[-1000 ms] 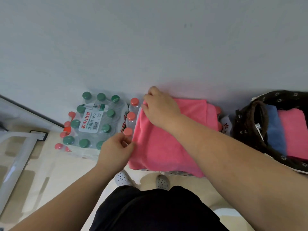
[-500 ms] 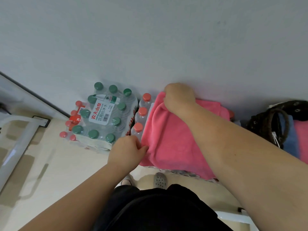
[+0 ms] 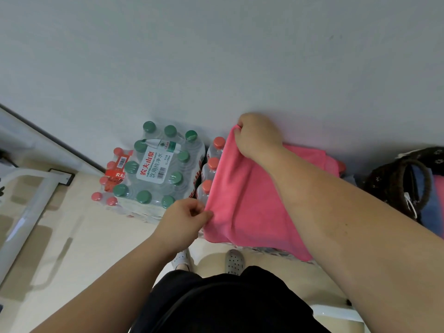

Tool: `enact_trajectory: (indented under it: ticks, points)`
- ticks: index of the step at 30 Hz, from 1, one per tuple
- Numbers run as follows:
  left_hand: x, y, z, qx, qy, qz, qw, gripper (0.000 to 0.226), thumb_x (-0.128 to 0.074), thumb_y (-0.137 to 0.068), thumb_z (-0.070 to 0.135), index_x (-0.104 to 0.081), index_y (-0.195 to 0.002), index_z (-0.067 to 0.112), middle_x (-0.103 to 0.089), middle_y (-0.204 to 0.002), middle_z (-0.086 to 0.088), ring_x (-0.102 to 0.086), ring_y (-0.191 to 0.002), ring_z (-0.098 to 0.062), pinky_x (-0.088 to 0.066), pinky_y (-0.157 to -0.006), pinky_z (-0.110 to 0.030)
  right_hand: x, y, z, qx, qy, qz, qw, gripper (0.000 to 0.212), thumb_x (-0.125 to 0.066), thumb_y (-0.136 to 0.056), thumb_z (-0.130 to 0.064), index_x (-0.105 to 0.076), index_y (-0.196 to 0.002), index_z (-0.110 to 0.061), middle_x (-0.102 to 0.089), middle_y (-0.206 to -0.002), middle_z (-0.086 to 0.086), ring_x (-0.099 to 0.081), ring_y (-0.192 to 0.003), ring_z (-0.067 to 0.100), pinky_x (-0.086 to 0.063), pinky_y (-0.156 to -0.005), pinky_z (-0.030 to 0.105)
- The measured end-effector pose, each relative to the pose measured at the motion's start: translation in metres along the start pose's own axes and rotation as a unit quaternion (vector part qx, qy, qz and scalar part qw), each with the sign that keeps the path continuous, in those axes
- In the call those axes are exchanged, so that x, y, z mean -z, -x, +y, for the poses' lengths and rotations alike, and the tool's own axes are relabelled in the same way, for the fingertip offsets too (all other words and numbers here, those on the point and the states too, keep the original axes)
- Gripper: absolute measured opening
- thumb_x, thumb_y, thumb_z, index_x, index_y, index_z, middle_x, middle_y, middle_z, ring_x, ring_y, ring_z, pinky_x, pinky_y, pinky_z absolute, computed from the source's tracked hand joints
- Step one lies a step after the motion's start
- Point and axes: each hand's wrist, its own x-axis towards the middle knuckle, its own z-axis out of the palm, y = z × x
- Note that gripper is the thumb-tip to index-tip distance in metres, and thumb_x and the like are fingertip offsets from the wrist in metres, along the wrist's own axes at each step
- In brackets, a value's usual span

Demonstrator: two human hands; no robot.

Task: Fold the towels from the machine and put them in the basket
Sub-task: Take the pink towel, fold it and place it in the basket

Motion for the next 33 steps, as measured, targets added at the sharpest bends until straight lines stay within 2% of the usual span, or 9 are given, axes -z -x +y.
enact_trajectory:
  ticks: [4,8,11,16,19,24,27,31,33]
  points:
    - [0.021,0.003,-0.004,-0.006,0.027,-0.031,0.999,0.024,-0.064,-0.093,0.021,-0.059,-0.079,0.002,-0.064,-0.069,-0.005,-0.056,-0.065,-0.013,-0.047,-0.067,-0.036,0.0,-0.014,-0.028,0.011,-0.016,-0.006,1.0,0.02,-0.051,-0.093,-0.029,-0.067,-0.088,-0.018,-0.07,-0.102,0.008,-0.064,-0.098,0.032,-0.049,-0.08,0.034]
    - [0.047,0.004,-0.014,0.034,0.087,-0.005,0.996,0.021,-0.056,-0.099,0.019,-0.061,-0.087,0.003,-0.073,-0.076,-0.007,-0.068,-0.07,-0.016,-0.051,-0.069,-0.032,-0.006,-0.023,-0.057,-0.015,-0.014,-0.012,1.0,0.021,-0.052,-0.094,-0.022,-0.069,-0.102,-0.014,-0.069,-0.112,0.01,-0.065,-0.105,0.033,-0.051,-0.087,0.034]
    - [0.067,-0.003,-0.03,0.042,0.009,0.056,0.997,0.023,-0.055,-0.098,0.029,-0.06,-0.083,0.012,-0.071,-0.076,-0.006,-0.067,-0.074,-0.024,-0.05,-0.068,-0.037,-0.015,-0.025,-0.08,-0.019,-0.032,-0.017,0.999,0.021,-0.048,-0.097,-0.02,-0.066,-0.105,-0.013,-0.068,-0.116,0.012,-0.063,-0.108,0.034,-0.049,-0.088,0.034]
    - [0.102,-0.016,-0.05,0.023,-0.137,0.116,0.984,0.022,-0.052,-0.099,0.037,-0.054,-0.085,0.021,-0.064,-0.075,0.0,-0.062,-0.07,-0.019,-0.051,-0.067,-0.037,-0.035,-0.027,-0.129,-0.016,-0.061,-0.017,0.998,0.023,-0.044,-0.099,-0.021,-0.064,-0.108,-0.014,-0.065,-0.118,0.011,-0.061,-0.109,0.033,-0.045,-0.086,0.033]
    - [0.125,-0.026,-0.067,0.018,-0.178,0.127,0.976,0.019,-0.05,-0.1,0.039,-0.053,-0.09,0.022,-0.064,-0.074,0.0,-0.063,-0.071,-0.022,-0.052,-0.069,-0.039,-0.049,-0.034,-0.158,-0.007,-0.056,-0.018,0.998,0.024,-0.043,-0.1,-0.021,-0.063,-0.11,-0.013,-0.065,-0.12,0.011,-0.06,-0.111,0.032,-0.046,-0.088,0.034]
    - [0.147,-0.035,-0.082,0.021,-0.183,0.139,0.973,0.019,-0.048,-0.1,0.039,-0.051,-0.09,0.023,-0.06,-0.073,-0.001,-0.062,-0.075,-0.029,-0.053,-0.07,-0.042,-0.065,-0.049,-0.194,0.017,-0.038,-0.033,0.999,0.023,-0.046,-0.098,-0.017,-0.062,-0.113,-0.01,-0.066,-0.119,0.014,-0.061,-0.111,0.033,-0.047,-0.089,0.036]
    - [0.159,-0.042,-0.088,0.022,-0.174,0.158,0.972,0.02,-0.051,-0.099,0.036,-0.052,-0.088,0.02,-0.055,-0.071,0.001,-0.059,-0.071,-0.029,-0.045,-0.062,-0.037,-0.078,-0.053,-0.213,0.053,-0.045,-0.049,0.996,0.025,-0.049,-0.096,-0.021,-0.059,-0.117,-0.012,-0.067,-0.118,0.014,-0.062,-0.11,0.035,-0.049,-0.089,0.039]
    - [0.171,-0.052,-0.094,0.023,-0.158,0.173,0.972,0.019,-0.055,-0.095,0.037,-0.047,-0.083,0.025,-0.061,-0.073,-0.001,-0.059,-0.071,-0.025,-0.039,-0.058,-0.033,-0.084,-0.044,-0.217,0.106,-0.081,-0.103,0.986,0.052,-0.058,-0.091,-0.03,-0.043,-0.14,-0.019,-0.067,-0.117,0.009,-0.061,-0.111,0.032,-0.05,-0.092,0.041]
    - [0.175,-0.053,-0.092,0.012,-0.151,0.196,0.969,0.017,-0.057,-0.091,0.036,-0.045,-0.084,0.027,-0.061,-0.076,-0.001,-0.058,-0.074,-0.027,-0.04,-0.058,-0.033,-0.082,-0.036,-0.206,0.128,-0.107,-0.077,0.983,0.049,-0.061,-0.09,-0.03,-0.05,-0.136,-0.018,-0.068,-0.116,0.008,-0.061,-0.109,0.031,-0.049,-0.092,0.04]
